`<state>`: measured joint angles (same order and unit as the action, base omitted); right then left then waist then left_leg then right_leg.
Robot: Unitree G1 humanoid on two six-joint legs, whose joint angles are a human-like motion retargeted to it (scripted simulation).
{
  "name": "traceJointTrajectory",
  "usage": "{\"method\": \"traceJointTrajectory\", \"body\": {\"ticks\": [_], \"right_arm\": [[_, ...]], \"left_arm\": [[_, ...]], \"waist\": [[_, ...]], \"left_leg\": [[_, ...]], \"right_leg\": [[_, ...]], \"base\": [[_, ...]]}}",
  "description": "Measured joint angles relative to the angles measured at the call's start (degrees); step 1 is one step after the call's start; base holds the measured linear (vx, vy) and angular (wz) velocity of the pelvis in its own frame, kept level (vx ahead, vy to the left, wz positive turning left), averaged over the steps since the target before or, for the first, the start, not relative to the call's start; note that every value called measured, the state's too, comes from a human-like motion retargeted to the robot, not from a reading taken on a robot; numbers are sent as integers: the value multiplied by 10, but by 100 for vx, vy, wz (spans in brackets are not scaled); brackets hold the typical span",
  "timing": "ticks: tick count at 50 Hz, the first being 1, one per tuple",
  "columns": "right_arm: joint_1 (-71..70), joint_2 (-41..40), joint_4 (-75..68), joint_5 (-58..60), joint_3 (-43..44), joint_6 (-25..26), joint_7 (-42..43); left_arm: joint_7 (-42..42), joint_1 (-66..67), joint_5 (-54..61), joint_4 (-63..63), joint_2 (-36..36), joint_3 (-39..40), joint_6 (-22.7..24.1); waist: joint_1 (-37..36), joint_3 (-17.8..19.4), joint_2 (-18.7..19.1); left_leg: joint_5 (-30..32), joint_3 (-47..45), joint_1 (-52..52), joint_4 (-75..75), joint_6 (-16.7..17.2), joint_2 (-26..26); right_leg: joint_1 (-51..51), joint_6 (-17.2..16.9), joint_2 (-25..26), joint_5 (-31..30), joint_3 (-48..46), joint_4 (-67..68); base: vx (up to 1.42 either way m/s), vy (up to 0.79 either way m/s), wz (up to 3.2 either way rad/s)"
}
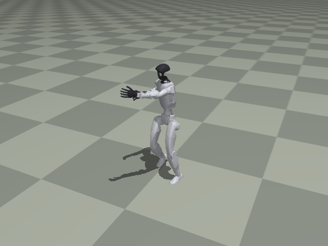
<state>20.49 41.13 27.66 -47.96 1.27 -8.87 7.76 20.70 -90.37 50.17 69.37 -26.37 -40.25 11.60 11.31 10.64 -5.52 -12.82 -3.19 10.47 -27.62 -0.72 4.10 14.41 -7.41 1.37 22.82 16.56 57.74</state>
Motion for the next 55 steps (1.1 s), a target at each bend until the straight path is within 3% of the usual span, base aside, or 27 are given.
{"method": "traceJointTrajectory", "body": {"ticks": [4, 6, 8, 10, 12, 15, 19, 22, 25, 28, 30, 33, 35, 37, 39, 45, 48, 52, 55], "right_arm": [[25, -54, -6, -29, 6, 21, -21], [32, -56, -11, -34, -1, 30, -44], [35, -48, -11, -32, -5, 38, -64], [30, -37, -8, -21, -4, 46, -76], [17, -28, 0, -5, 6, 46, -75], [-7, -21, 20, 24, 29, 31, -62], [-33, -25, 45, 43, 65, -6, -40], [-23, -36, 55, 34, 89, -23, -42], [0, -43, 61, 24, 112, -27, -62], [10, -37, 65, 36, 134, -34, -74], [-4, -31, 57, 43, 141, -42, -70], [-55, -31, 18, 37, 119, -49, -39], [-100, -32, -22, 25, 87, -53, -10], [-132, -29, -56, 20, 54, -55, 12], [-166, -23, -92, 18, 25, -57, 32], [-227, -6, -103, 41, 18, -48, 69], [-275, 18, -90, 80, 27, -38, 69], [-387, 67, -110, 149, -2, -15, 73], [-524, 79, -164, 190, -73, 1, 92]], "left_arm": [[1, 121, -13, -178, -14, 87, 6], [-2, 263, -18, -323, -22, 161, 19], [-15, 409, -26, -455, -18, 222, 31], [-32, 537, -46, -564, -15, 265, 34], [-46, 638, -88, -648, -24, 296, 28], [-64, 759, -174, -751, -52, 343, 17], [-87, 906, -252, -876, -55, 409, 29], [-112, 1011, -237, -947, -8, 433, 50], [-144, 1090, -204, -997, 51, 443, 62], [-156, 1134, -208, -1041, 57, 460, 75], [-156, 1145, -228, -1066, 24, 473, 81], [-150, 1130, -269, -1081, -74, 479, 67], [-142, 1098, -293, -1073, -140, 464, 47], [-134, 1065, -302, -1062, -181, 434, 32], [-121, 1026, -280, -1043, -195, 391, 24], [-120, 1017, -100, -1014, -103, 328, 32], [-114, 1030, -109, -1001, -55, 344, 35], [-94, 1039, -156, -993, -15, 361, 36], [-86, 1053, -173, -998, -2, 367, 30]], "waist": [[23, 4, -2], [39, -14, 18], [50, -34, 34], [53, -48, 39], [50, -45, 38], [41, -11, 39], [24, 43, 48], [12, 52, 48], [-6, 38, 41], [-38, 27, 34], [-61, 29, 26], [-93, 50, 3], [-110, 67, -7], [-115, 74, -2], [-113, 73, 6], [-106, 13, 52], [-103, -13, 74], [-106, -11, 85], [-115, 28, 92]], "left_leg": [[-42, -72, -24, -31, 29, 11], [-20, -106, -59, 12, 49, 17], [7, -140, -93, 52, 57, 17], [26, -172, -112, 55, 50, 15], [28, -193, -106, -6, 29, 21], [3, -180, -56, -173, -4, 46], [-49, -104, 21, -311, -2, 49], [-69, -46, 47, -267, 7, 27], [-75, 51, 57, -126, 10, -22], [-40, 184, 64, 2, 21, -51], [-18, 217, 74, 30, 30, -43], [-50, 145, 102, -27, 32, -9], [-84, 86, 119, -82, 35, 17], [-103, 47, 123, -110, 35, 36], [-109, 15, 107, -112, 30, 48], [-44, -119, -10, 16, 49, 82], [0, -181, -49, 56, 62, 95], [-2, -237, -50, -52, 27, 133], [-41, -203, -8, -229, -16, 174]], "right_leg": [[39, 38, -76, 46, -129, -29], [24, 43, -103, 29, -218, -127], [1, 31, -92, -19, -253, -241], [-18, 22, -69, -74, -223, -328], [-26, 34, -53, -89, -167, -349], [-20, 51, -25, -60, -89, -307], [-4, 46, 34, -38, -12, -255], [-17, 37, 61, -69, 53, -295], [-23, 19, 68, -130, 128, -367], [-6, 5, 92, -156, 213, -406], [21, 9, 115, -138, 246, -394], [108, 60, 113, -65, 122, -286], [166, 104, 61, -12, -35, -206], [183, 114, 7, 18, -139, -156], [175, 93, -24, 28, -177, -125], [99, 44, -110, 30, -257, -162], [60, 24, -130, 1, -296, -234], [13, 2, -120, -12, -288, -308], [12, 7, -77, 32, -226, -277]], "base": [[38, 19, -121], [43, 8, -165], [43, 2, -198], [38, -2, -220], [30, -1, -230], [20, 5, -231], [16, 11, -228], [15, 11, -203], [6, 11, -222], [-8, 11, -272], [-18, 9, -286], [-23, 7, -265], [-18, 7, -224], [-6, 6, -179], [8, 4, -156], [24, -10, -187], [27, -27, -199], [24, -35, -210], [21, -31, -237]]}}
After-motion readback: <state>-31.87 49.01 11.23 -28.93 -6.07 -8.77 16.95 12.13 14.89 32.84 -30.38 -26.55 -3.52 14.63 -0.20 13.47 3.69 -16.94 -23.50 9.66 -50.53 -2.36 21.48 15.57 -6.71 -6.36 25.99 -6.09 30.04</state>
